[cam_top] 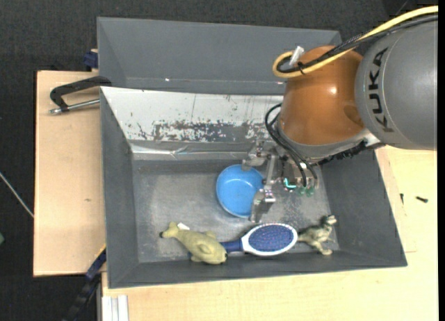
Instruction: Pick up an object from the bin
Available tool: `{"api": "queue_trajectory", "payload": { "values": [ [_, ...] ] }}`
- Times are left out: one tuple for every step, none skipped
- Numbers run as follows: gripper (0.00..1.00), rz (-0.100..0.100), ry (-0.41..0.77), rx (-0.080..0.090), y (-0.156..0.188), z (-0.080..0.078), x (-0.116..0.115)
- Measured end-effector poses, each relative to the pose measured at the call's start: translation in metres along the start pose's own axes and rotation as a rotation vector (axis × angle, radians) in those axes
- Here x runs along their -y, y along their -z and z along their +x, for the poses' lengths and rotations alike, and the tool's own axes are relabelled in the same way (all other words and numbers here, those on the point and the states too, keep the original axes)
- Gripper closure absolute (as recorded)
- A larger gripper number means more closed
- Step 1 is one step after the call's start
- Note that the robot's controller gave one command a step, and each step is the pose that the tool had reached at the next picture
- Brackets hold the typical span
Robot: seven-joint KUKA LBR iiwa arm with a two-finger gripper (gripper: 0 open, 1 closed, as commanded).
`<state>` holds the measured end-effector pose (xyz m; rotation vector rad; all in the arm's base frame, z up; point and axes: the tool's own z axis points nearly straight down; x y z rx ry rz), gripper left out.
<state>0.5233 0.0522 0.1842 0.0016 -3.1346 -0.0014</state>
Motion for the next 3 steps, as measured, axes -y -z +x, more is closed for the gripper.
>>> {"api": "queue_trajectory", "payload": {
  "values": [
    [0.0,-0.001,0.038,0.015,-0.1,0.001,-0.003],
    [1.0,0.0,0.037,0.014,-0.1,0.001,-0.002],
    [1.0,-0.001,0.047,0.021,0.017,-0.001,-0.011]
  ]
}}
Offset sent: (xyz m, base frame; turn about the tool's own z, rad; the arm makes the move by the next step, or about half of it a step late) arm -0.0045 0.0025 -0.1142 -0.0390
